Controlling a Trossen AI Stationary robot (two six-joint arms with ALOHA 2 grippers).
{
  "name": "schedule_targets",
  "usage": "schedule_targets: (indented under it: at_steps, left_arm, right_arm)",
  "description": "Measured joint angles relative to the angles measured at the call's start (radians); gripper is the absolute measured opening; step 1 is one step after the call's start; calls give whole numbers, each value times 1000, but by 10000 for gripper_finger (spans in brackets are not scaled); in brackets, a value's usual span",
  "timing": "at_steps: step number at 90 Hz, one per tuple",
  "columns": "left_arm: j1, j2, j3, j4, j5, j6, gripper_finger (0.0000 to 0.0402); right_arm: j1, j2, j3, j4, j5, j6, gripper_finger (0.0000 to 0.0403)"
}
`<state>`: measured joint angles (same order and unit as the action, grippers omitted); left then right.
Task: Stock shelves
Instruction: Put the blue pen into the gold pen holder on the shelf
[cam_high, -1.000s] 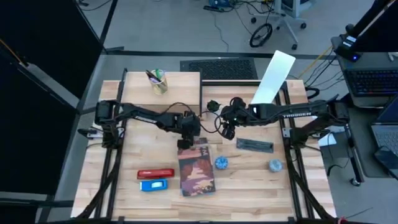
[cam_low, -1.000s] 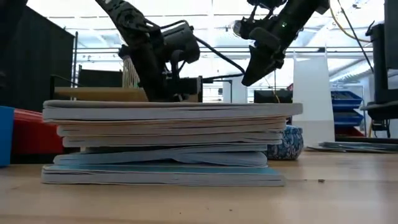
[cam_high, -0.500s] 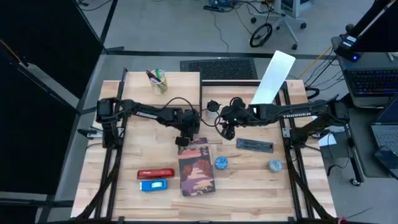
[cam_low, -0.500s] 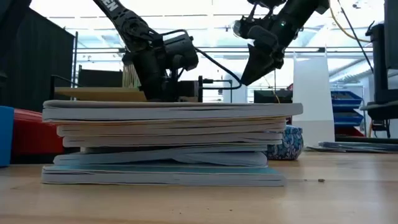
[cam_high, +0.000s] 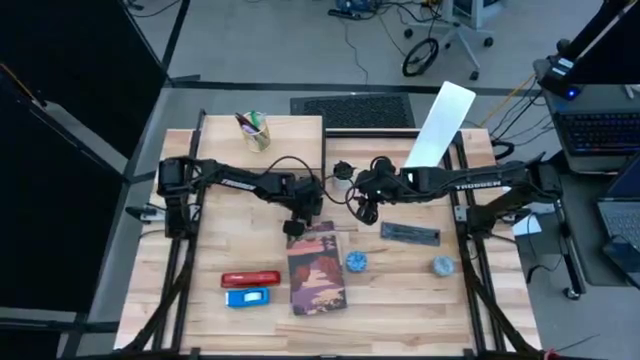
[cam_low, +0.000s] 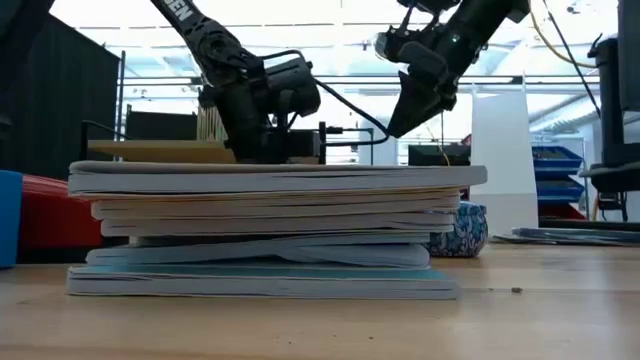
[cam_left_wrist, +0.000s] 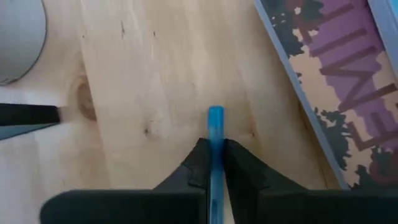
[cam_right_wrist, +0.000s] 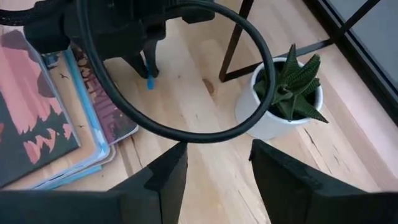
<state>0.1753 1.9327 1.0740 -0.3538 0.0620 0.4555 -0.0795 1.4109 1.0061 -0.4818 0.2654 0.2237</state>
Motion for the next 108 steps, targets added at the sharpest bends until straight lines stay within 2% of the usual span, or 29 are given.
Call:
schedule_targets:
  at_steps: [21, 29, 61, 108]
  left_arm:
    - [-1, -11, -3, -1, -7, -13, 4]
    - [-1, -30, -5, -2, -13, -54, 2]
    - [-2, -132, -10, -17, -35, -59, 4]
    - [-15, -144, -7, -67, -33, -112, 1]
  right_arm:
    - [0, 0, 0, 1, 23, 0, 160]
    - [0, 0, 0, 7, 29, 0, 160]
    - [0, 0, 0, 20, 29, -4, 160]
    - [0, 0, 0, 38, 25, -7, 160]
